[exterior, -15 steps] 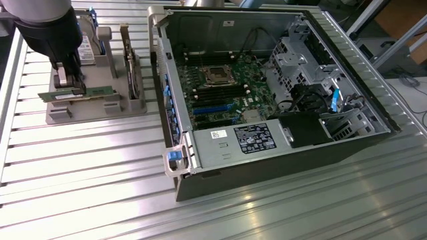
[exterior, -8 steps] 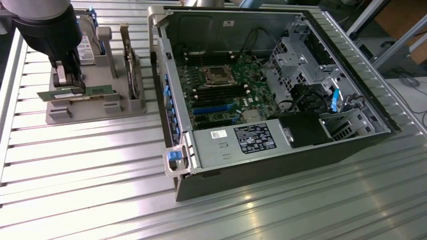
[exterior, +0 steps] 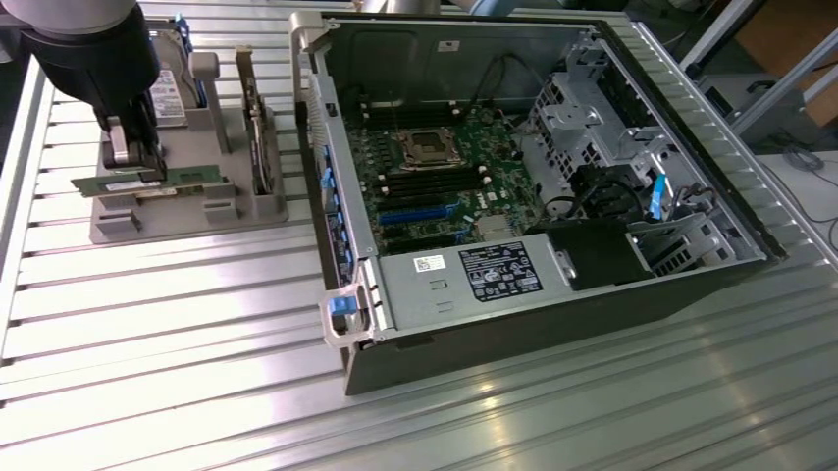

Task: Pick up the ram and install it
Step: 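Pick up the ram and move it above insertion slot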

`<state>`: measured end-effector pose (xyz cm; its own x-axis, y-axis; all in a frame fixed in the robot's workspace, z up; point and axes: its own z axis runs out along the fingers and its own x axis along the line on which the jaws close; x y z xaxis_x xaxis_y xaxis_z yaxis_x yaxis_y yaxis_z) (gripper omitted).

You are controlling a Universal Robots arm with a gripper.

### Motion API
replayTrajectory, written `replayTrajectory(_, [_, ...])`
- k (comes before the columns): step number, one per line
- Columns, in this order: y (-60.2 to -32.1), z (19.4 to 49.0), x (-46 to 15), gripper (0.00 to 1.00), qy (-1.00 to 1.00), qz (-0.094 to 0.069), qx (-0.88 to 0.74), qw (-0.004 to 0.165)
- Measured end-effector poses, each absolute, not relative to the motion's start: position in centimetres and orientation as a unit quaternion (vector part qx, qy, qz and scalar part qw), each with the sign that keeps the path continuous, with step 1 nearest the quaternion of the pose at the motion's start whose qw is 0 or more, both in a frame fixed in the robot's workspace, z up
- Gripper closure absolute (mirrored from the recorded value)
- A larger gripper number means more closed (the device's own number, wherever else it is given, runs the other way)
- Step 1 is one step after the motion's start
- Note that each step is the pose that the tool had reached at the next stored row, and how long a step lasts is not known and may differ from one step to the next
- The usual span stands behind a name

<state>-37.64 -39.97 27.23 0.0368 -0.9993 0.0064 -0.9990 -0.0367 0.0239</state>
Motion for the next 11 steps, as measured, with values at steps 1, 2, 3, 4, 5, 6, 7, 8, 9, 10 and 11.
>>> replayTrajectory(1, [-39.97,27.28,-37.64,0.88,-0.694,-0.006,0.72,0.011])
replayTrajectory(2, [-39.97,27.31,-37.64,0.88,-0.694,-0.006,0.72,0.011])
replayTrajectory(3, [-39.97,27.35,-37.64,0.88,-0.694,-0.006,0.72,0.011])
replayTrajectory(4, [-39.97,27.39,-37.64,0.88,-0.694,-0.006,0.72,0.011])
replayTrajectory(5, [-39.97,27.46,-37.64,0.88,-0.694,-0.006,0.72,0.011])
replayTrajectory(6, [-39.96,27.51,-37.64,0.88,-0.694,-0.006,0.72,0.011])
replayTrajectory(7, [-39.97,27.53,-37.64,0.88,-0.694,-0.006,0.72,0.011])
replayTrajectory(8, [-39.96,27.57,-37.64,0.88,-0.694,-0.006,0.72,0.011])
replayTrajectory(9, [-39.96,27.62,-37.64,0.88,-0.694,-0.006,0.72,0.011])
replayTrajectory(10, [-39.97,27.68,-37.64,0.88,-0.694,-0.006,0.72,0.011])
replayTrajectory(11, [-39.97,27.81,-37.64,0.88,-0.694,-0.006,0.72,0.011])
